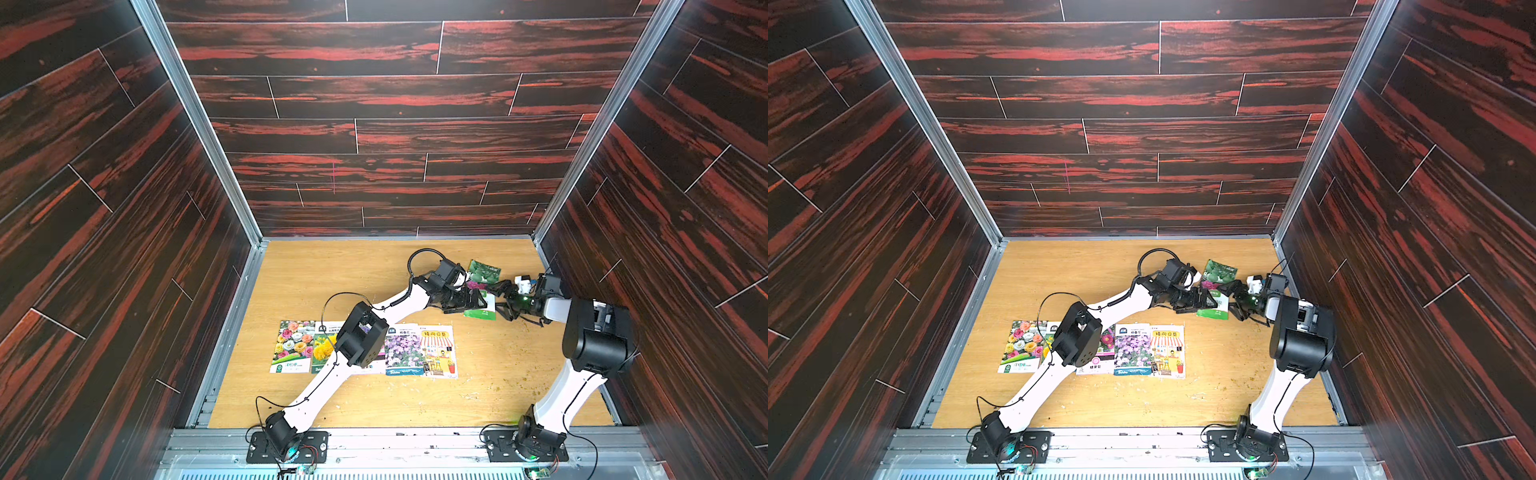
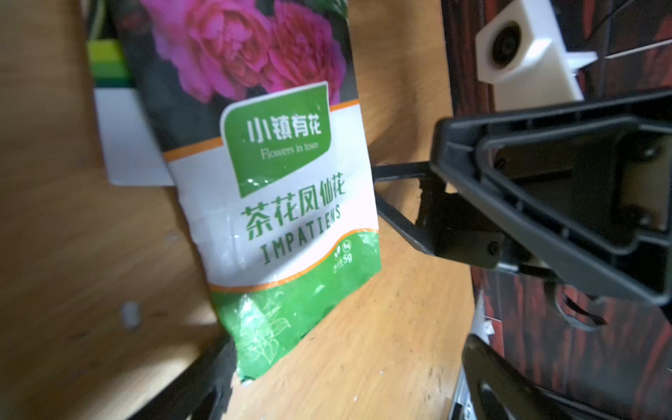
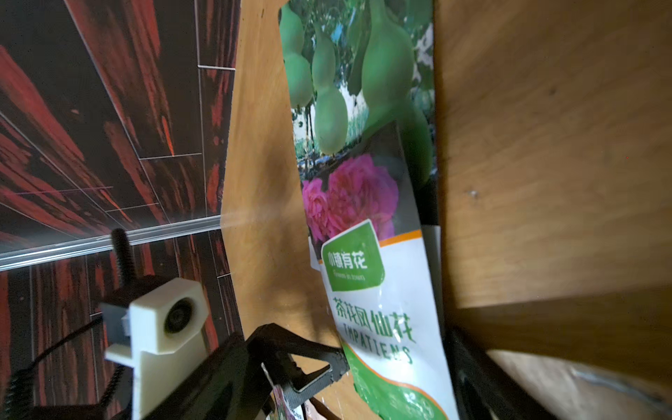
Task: Arrange the seed packets in a row
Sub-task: Pick up the seed packet from the center of the board.
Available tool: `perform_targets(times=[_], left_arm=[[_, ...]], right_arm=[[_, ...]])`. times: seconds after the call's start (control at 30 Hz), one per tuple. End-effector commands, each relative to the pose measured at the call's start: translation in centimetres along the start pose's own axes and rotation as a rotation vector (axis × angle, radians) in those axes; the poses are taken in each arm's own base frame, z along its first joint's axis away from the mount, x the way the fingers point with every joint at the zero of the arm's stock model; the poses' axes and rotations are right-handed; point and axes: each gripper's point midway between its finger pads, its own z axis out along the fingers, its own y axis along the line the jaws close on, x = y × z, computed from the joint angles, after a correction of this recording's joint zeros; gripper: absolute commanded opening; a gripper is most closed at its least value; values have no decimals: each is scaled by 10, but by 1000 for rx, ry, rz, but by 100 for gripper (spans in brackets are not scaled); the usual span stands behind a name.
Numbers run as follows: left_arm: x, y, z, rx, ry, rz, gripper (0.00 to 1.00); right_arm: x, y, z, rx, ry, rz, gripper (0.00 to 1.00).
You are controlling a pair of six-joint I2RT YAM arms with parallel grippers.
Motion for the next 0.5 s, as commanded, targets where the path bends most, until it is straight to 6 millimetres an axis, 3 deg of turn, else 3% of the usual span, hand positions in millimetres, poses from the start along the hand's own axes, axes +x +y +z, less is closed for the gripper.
perform_targets(times=[0.0, 0.03, 0.1, 0.2, 0.27, 0.33, 0.47], left_arm=[[-2, 12, -8, -99, -23, -15, 98], [-3, 13, -6, -102, -18, -14, 98], [-3, 14, -2, -92, -4, -25, 98], [-1, 17, 4, -78, 15, -53, 98], [1, 17, 2, -83, 21, -53, 98], [1, 16, -5, -93, 21, -41, 98], [3, 12, -31, -116, 39, -14, 98]], right_arm=[[31, -29, 11, 85, 96, 113, 82], [31, -28, 12, 82, 99, 114, 79], [34, -23, 14, 61, 112, 102, 63], [38, -16, 15, 47, 108, 80, 27], [39, -13, 12, 44, 93, 67, 9], [40, -10, 7, 49, 74, 55, 0], [52, 4, -10, 20, 50, 24, 0]])
